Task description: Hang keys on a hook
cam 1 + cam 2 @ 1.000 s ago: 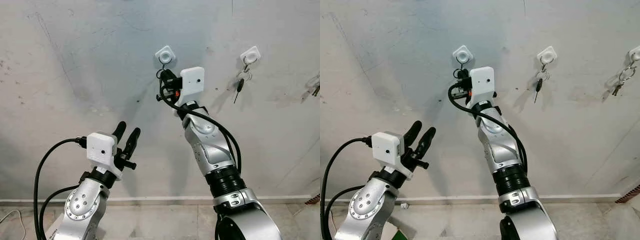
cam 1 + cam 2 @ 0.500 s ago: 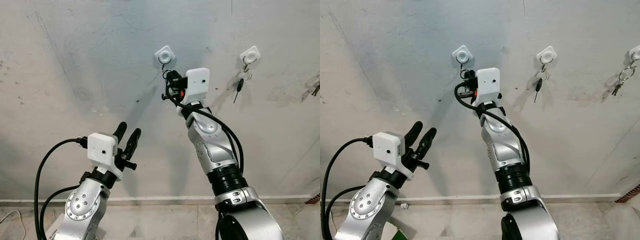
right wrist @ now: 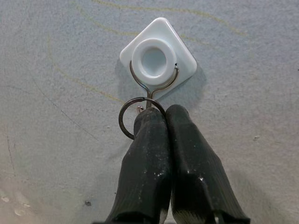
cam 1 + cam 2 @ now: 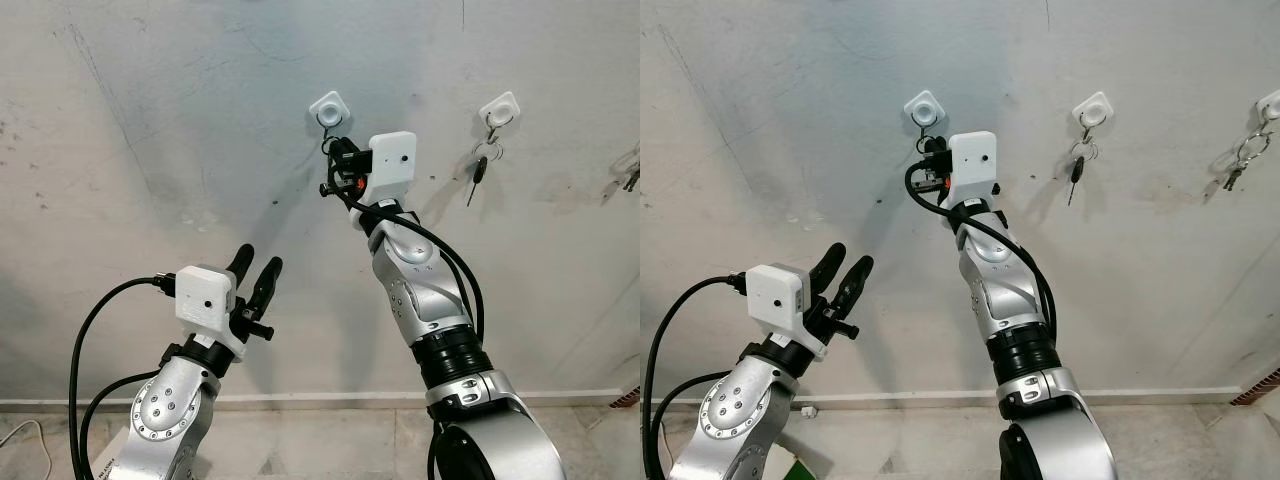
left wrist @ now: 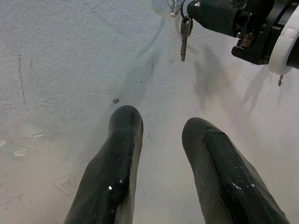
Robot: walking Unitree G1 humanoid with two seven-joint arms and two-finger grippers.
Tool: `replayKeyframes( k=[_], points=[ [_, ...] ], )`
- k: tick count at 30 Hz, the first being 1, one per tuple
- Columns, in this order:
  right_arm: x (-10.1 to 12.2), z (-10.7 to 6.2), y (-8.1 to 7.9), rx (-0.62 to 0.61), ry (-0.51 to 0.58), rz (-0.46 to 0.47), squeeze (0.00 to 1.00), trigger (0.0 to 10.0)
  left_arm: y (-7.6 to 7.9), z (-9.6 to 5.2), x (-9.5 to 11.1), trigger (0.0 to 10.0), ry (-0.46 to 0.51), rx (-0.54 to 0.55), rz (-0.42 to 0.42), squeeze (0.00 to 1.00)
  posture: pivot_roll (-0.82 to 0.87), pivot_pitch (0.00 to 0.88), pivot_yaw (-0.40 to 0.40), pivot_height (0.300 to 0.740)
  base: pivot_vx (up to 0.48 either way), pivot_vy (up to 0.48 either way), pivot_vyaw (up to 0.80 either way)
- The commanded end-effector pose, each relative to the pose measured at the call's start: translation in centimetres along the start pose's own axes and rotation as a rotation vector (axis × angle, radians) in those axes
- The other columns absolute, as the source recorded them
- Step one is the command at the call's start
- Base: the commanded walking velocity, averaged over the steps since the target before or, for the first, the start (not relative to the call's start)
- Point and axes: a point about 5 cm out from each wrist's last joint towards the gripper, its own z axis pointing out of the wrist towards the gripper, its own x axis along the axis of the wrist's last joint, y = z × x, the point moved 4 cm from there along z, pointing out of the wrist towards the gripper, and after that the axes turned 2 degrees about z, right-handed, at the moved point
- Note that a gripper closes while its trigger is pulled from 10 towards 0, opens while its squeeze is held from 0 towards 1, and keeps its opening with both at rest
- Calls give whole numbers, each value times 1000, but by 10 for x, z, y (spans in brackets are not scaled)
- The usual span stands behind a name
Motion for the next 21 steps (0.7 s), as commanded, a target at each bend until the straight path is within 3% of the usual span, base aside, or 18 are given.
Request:
replayKeyframes(
  k=[1,21],
  points=[
    [9,5,-5,14,18,-8,0,10000,1,0,0,10000,-6,-11,6,0,62,0,44,740,0,0,0],
    [6,9,-5,5,-25,-44,0,10000,2,0,-1,10000,-7,-12,3,0,59,0,41,740,0,0,0]
  ],
)
